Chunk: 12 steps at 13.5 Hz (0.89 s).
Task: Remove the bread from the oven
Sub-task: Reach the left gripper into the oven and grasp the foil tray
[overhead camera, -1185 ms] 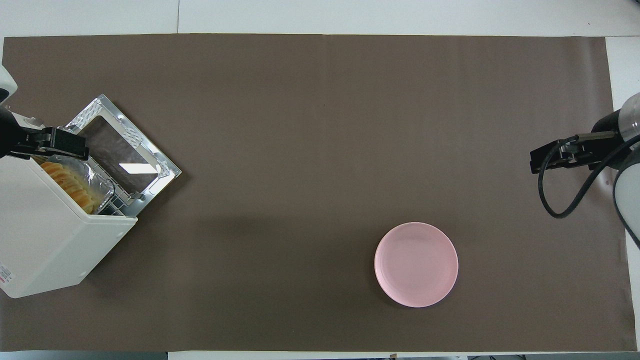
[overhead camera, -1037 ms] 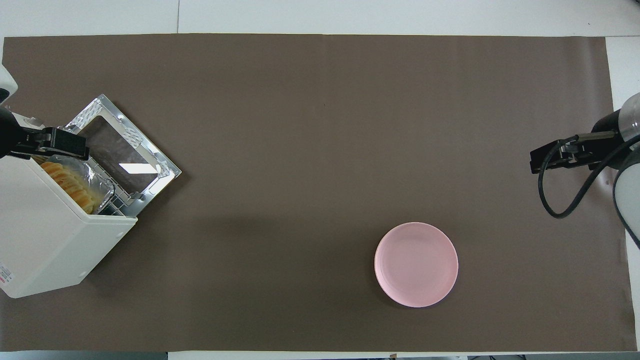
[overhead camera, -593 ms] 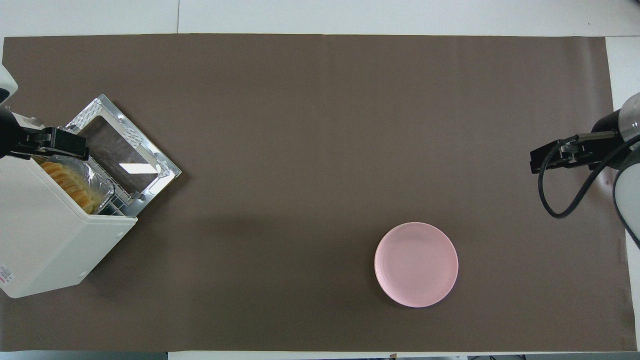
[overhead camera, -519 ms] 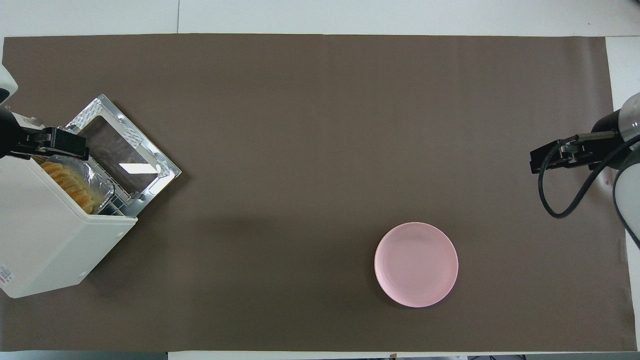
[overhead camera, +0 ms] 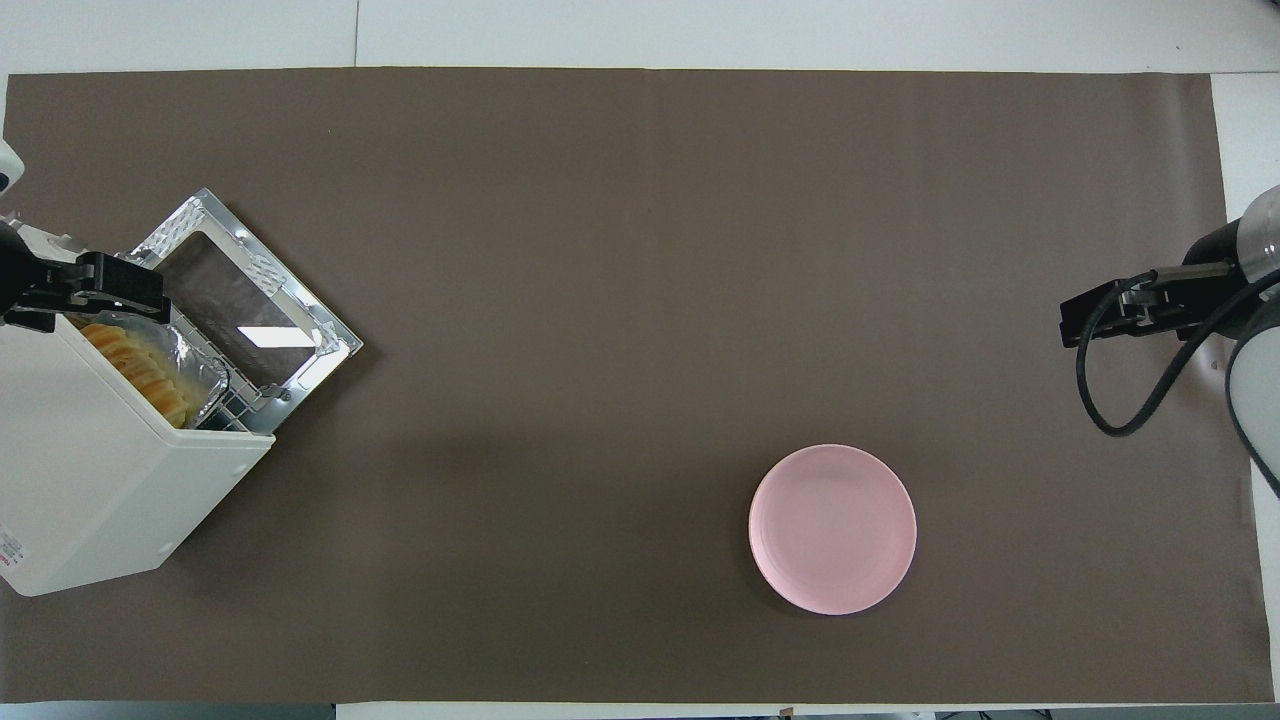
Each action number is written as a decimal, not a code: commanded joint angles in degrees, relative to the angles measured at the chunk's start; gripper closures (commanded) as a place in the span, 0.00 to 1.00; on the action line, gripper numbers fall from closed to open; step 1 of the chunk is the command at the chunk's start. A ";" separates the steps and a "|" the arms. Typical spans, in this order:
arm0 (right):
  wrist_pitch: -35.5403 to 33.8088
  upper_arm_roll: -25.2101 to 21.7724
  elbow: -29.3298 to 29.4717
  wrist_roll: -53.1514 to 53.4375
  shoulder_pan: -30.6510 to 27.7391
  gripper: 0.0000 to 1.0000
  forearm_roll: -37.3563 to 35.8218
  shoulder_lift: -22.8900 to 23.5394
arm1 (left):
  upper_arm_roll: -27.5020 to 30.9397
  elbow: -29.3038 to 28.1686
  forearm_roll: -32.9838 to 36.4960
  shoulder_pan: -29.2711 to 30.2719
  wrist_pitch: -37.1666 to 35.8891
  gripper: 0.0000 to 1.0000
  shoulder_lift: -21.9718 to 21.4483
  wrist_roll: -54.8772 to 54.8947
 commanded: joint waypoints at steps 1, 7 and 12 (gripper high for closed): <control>-0.83 0.61 0.40 -1.23 -0.95 0.00 -0.06 -0.22 | 2.07 1.78 2.22 0.72 3.29 0.00 5.90 -3.69; -0.83 0.61 0.40 -1.23 -0.95 0.00 -0.06 -0.22 | 2.26 8.01 5.57 -0.51 9.73 0.00 19.96 -22.32; -0.83 0.61 0.40 -1.23 -0.95 0.00 -0.06 -0.22 | 2.34 1.17 9.97 -0.33 14.65 0.00 18.58 -31.73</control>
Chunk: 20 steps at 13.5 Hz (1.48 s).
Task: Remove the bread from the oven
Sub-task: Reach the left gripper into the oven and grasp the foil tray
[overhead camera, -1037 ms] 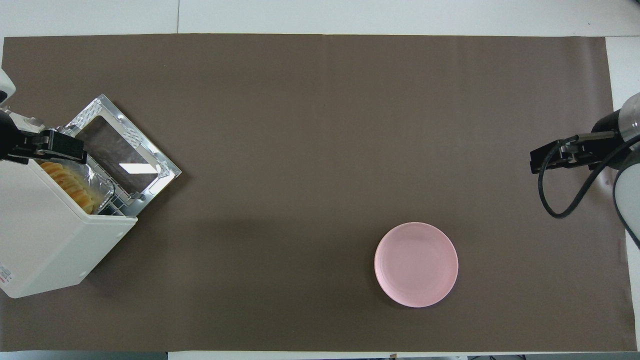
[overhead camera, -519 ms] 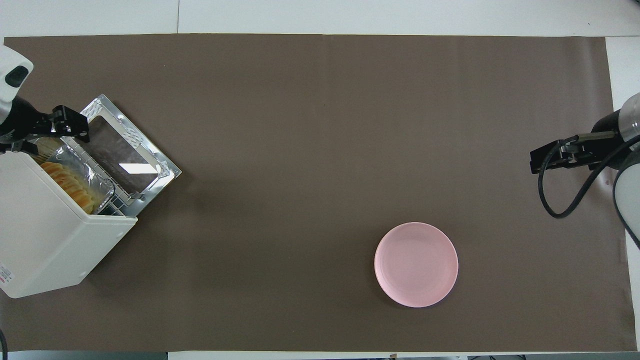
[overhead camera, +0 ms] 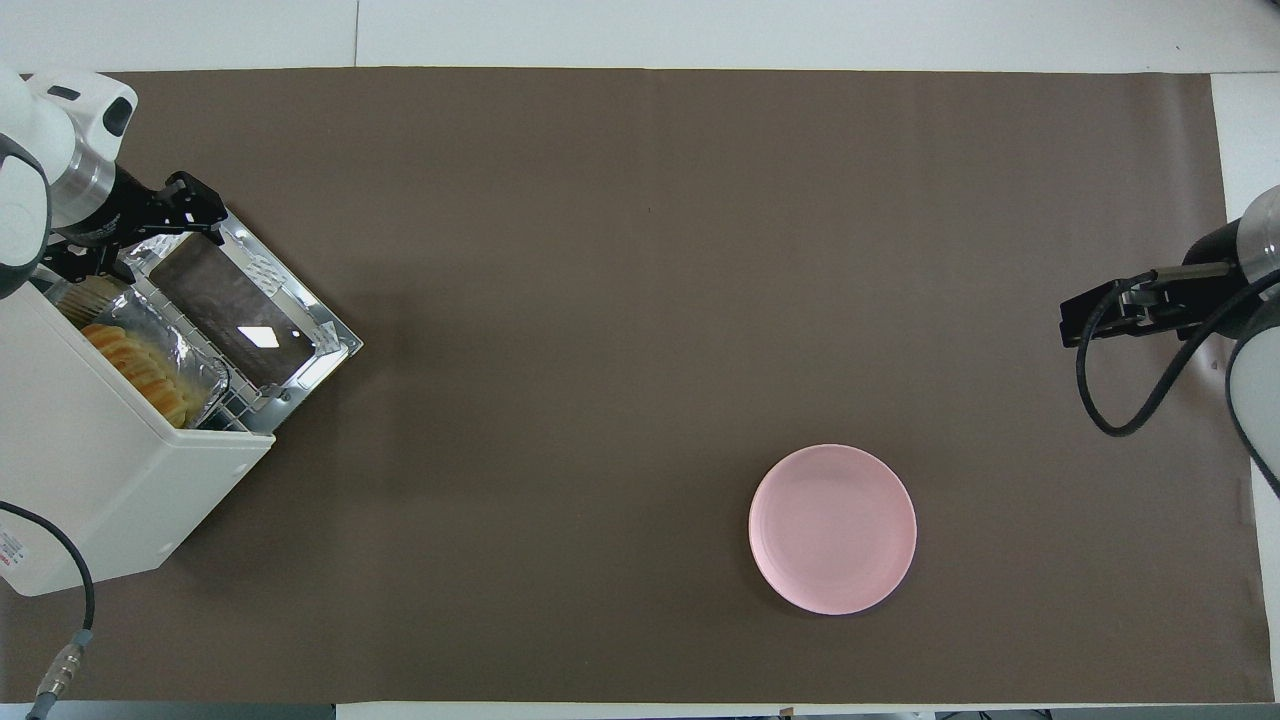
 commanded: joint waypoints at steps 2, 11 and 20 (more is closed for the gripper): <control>-0.83 0.61 0.40 -1.23 -0.95 0.00 -0.06 -0.22 | 0.17 -5.15 2.58 -0.72 2.36 0.00 -2.46 -7.08; -0.83 0.61 0.40 -1.23 -0.95 0.00 -0.06 -0.22 | -0.01 -13.33 4.43 -0.19 6.49 0.16 -5.01 -7.71; -0.83 0.61 0.40 -1.23 -0.95 0.00 -0.06 -0.22 | -0.09 -16.76 4.43 -0.45 6.93 1.00 -6.24 -4.30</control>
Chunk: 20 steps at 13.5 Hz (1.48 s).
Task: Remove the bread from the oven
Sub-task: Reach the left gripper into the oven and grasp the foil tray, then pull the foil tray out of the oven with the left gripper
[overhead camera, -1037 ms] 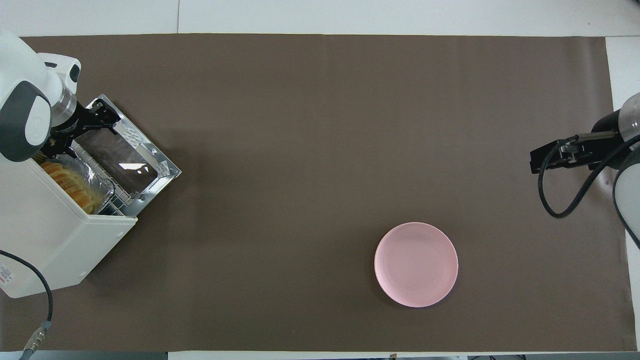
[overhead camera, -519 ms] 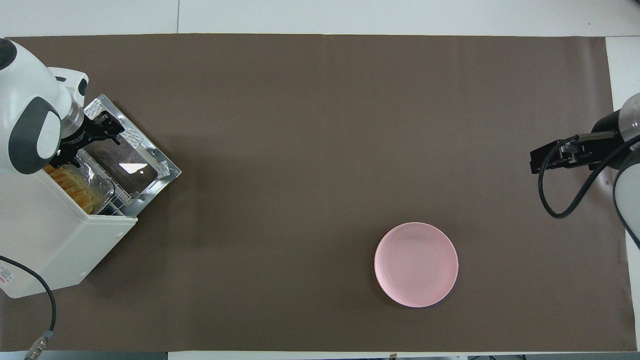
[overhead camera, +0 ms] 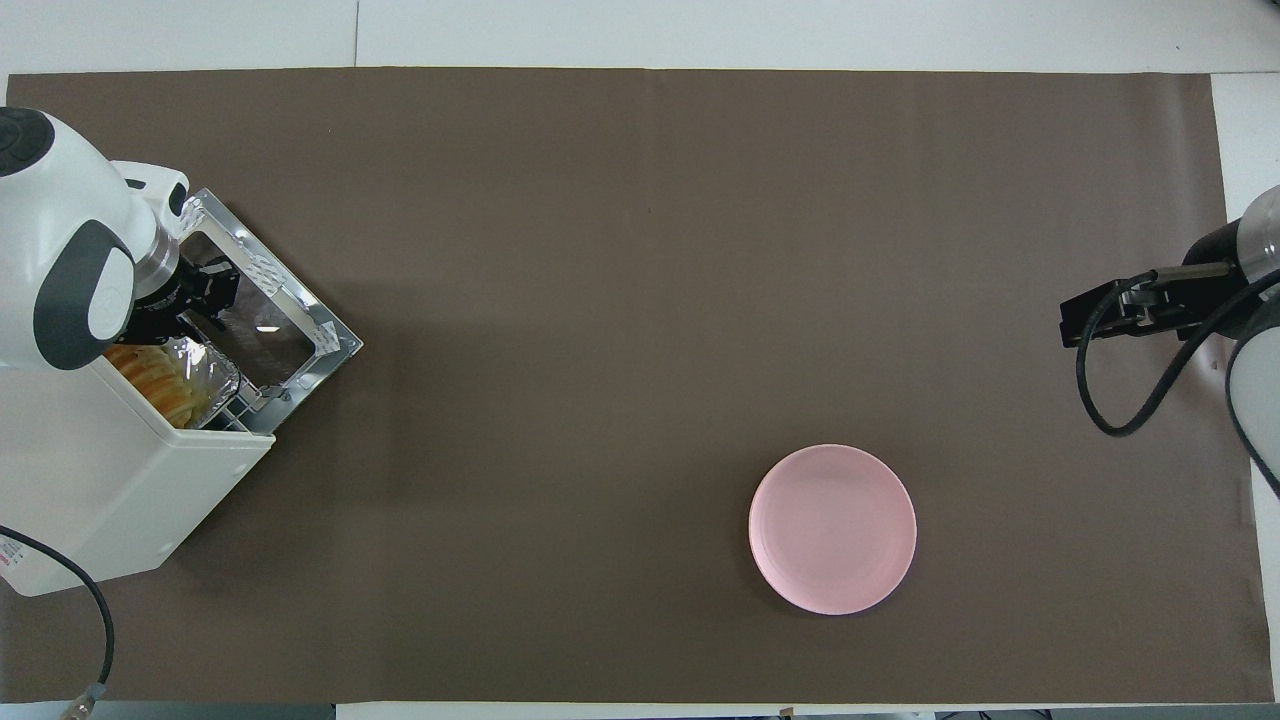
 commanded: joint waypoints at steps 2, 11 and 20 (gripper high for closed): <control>-0.83 0.61 0.40 -1.23 -0.95 0.00 -0.06 -0.22 | -0.32 0.54 1.27 -1.85 2.25 1.00 -1.13 4.21; -0.83 0.61 0.40 -1.23 -0.95 0.00 -0.06 -0.22 | -0.41 15.95 -13.03 -23.64 -0.14 1.00 4.94 7.56; -0.83 0.61 0.40 -1.23 -0.95 0.00 -0.06 -0.22 | -0.41 19.11 -14.29 -41.57 7.26 1.00 12.67 7.30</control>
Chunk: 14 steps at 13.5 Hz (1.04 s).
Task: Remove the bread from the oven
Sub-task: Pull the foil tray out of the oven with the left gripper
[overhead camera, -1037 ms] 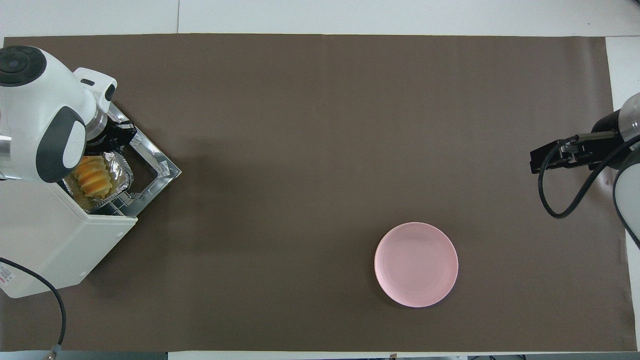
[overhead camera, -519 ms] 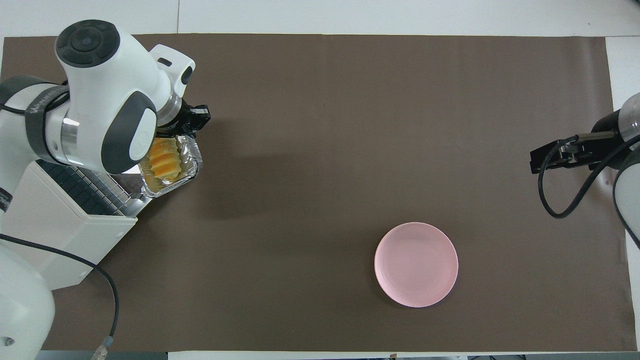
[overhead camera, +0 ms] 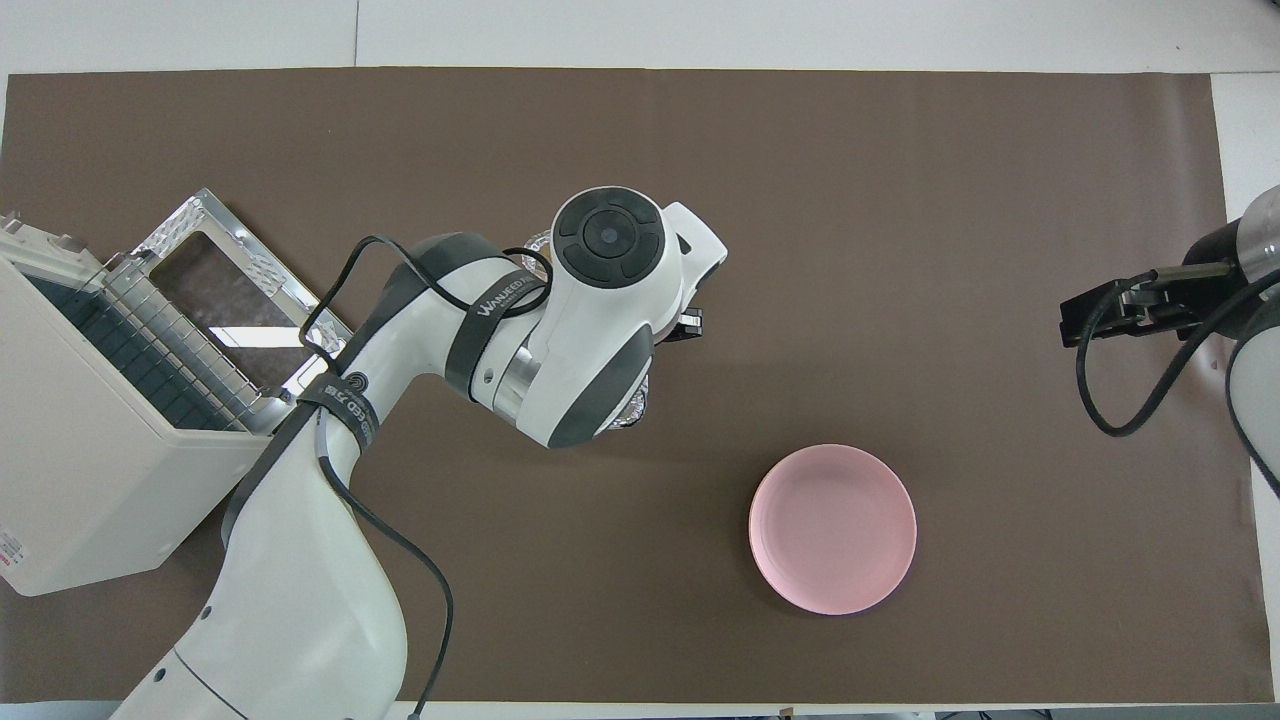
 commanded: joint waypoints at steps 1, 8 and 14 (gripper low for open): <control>-0.83 0.61 0.40 -1.23 -0.95 0.00 -0.06 -0.22 | 1.11 1.67 -0.35 -4.32 1.77 1.00 1.16 0.67; -0.83 0.61 0.40 -1.32 -1.03 0.00 -0.06 -0.14 | 1.11 0.26 -2.11 -4.60 6.79 0.36 3.18 -0.29; 2.83 1.40 -2.05 -0.88 0.01 0.00 0.73 -0.84 | 1.81 1.75 -3.16 -0.05 -0.23 0.00 -0.13 -0.47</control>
